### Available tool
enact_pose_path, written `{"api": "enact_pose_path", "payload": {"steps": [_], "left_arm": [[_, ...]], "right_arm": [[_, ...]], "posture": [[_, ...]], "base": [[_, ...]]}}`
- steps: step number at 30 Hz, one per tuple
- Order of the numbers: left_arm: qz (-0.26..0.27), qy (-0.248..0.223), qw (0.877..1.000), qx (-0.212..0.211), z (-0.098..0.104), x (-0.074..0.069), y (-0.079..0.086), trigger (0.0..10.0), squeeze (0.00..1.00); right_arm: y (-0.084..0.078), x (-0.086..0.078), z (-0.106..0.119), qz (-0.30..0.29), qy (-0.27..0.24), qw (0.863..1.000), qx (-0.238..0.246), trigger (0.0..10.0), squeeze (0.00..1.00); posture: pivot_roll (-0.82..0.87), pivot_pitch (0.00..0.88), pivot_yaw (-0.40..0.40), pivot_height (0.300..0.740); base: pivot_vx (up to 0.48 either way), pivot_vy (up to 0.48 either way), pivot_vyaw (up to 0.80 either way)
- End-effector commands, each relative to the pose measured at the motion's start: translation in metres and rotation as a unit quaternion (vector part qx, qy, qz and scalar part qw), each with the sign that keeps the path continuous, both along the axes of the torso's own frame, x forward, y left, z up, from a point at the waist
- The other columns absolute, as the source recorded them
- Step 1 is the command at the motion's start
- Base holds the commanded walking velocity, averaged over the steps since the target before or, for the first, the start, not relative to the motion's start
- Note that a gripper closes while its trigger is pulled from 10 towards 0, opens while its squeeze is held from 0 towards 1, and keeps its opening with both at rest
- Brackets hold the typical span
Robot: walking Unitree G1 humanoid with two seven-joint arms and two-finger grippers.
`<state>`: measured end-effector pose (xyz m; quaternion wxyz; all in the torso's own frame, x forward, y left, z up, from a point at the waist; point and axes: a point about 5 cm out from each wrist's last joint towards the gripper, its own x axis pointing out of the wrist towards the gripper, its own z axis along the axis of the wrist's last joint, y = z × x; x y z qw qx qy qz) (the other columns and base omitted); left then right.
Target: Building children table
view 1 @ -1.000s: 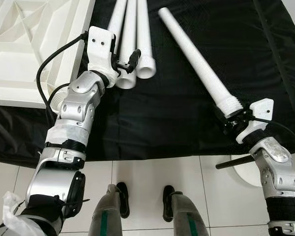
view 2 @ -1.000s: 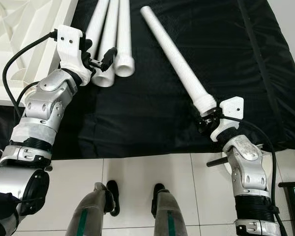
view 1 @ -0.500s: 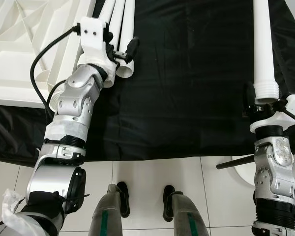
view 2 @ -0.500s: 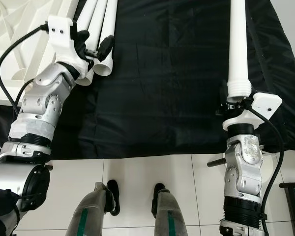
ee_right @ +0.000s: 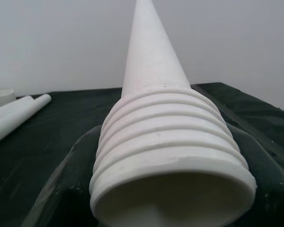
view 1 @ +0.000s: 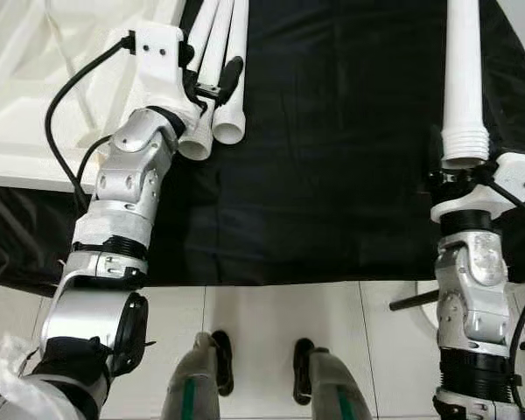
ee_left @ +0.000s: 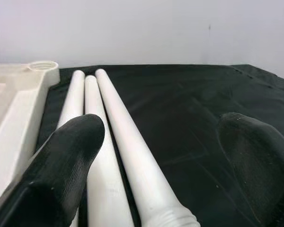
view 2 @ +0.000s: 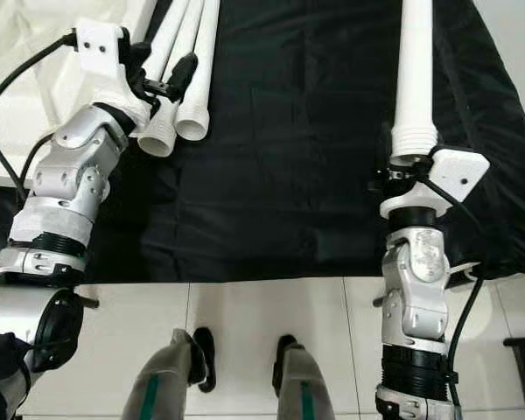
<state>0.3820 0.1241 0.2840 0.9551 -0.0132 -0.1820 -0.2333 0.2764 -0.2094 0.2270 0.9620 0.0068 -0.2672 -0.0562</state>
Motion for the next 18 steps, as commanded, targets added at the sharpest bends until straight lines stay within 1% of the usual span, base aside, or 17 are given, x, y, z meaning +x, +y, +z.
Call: {"api": "enact_pose_path", "payload": {"steps": [1,5,7,8,10,12,13,14,15,16,17,18], "left_arm": [[-0.018,0.014,1.0,0.008,-0.016,0.0,-0.001,10.0,0.0],[-0.014,0.019,1.0,0.004,-0.021,0.0,-0.003,10.0,0.0],[-0.016,0.036,0.999,-0.007,-0.036,0.0,-0.01,10.0,0.0],[-0.018,0.041,0.999,-0.01,-0.041,-0.001,-0.013,10.0,0.0],[-0.018,0.041,0.999,-0.01,-0.041,-0.001,-0.013,10.0,0.0],[-0.021,0.059,0.998,-0.013,-0.052,-0.001,-0.017,10.0,0.0],[-0.021,0.059,0.998,-0.013,-0.052,-0.001,-0.017,10.0,0.0],[-0.022,0.07,0.997,-0.01,-0.058,0.0,-0.019,10.0,0.0],[-0.02,0.091,0.996,-0.007,-0.066,0.002,-0.02,10.0,0.0],[-0.02,0.091,0.996,-0.007,-0.066,0.002,-0.02,10.0,0.0],[-0.014,0.107,0.994,-0.004,-0.071,0.004,-0.02,10.0,0.0],[-0.014,0.107,0.994,-0.004,-0.071,0.004,-0.02,10.0,0.0]], "right_arm": [[0.001,-0.005,-0.002,-0.014,0.005,1.0,-0.01,10.0,0.0],[0.001,-0.005,-0.005,-0.019,0.012,1.0,-0.009,10.0,0.0],[-0.001,-0.013,-0.017,-0.046,0.034,0.998,-0.008,10.0,0.0],[-0.001,-0.016,-0.021,-0.054,0.041,0.998,-0.012,10.0,0.0],[-0.001,-0.016,-0.021,-0.054,0.041,0.998,-0.012,10.0,0.0],[0.004,-0.018,-0.03,-0.06,0.052,0.997,-0.01,10.0,0.0],[0.004,-0.018,-0.03,-0.06,0.052,0.997,-0.01,10.0,0.0],[0.006,-0.018,-0.035,-0.062,0.057,0.996,-0.011,10.0,0.0],[0.007,-0.019,-0.04,-0.064,0.065,0.996,-0.009,10.0,0.0],[0.007,-0.019,-0.04,-0.064,0.065,0.996,-0.009,10.0,0.0],[0.007,-0.02,-0.044,-0.068,0.068,0.995,-0.009,10.0,0.0],[0.007,-0.02,-0.044,-0.068,0.068,0.995,-0.009,10.0,0.0]], "posture": [[-0.01,0.094,0.051,0.74],[-0.01,0.082,0.055,0.74],[-0.02,0.044,0.066,0.74],[-0.02,0.044,0.066,0.74],[-0.02,0.044,0.066,0.74],[-0.05,0.004,0.087,0.74],[-0.05,0.004,0.087,0.74],[-0.05,0.004,0.087,0.74],[-0.06,0.0,0.091,0.74],[-0.06,0.0,0.091,0.74],[-0.06,0.0,0.091,0.74],[-0.06,0.0,0.091,0.74]], "base": [[0.0,0.0,0.0],[0.0,0.0,0.0],[0.0,0.0,0.0],[0.0,0.0,0.0],[0.0,0.0,0.0],[0.0,0.0,0.0],[0.0,0.0,0.0],[0.0,0.0,0.0],[0.0,0.0,0.0],[0.0,0.0,0.0],[0.0,0.0,0.0],[0.0,0.0,0.0]]}}
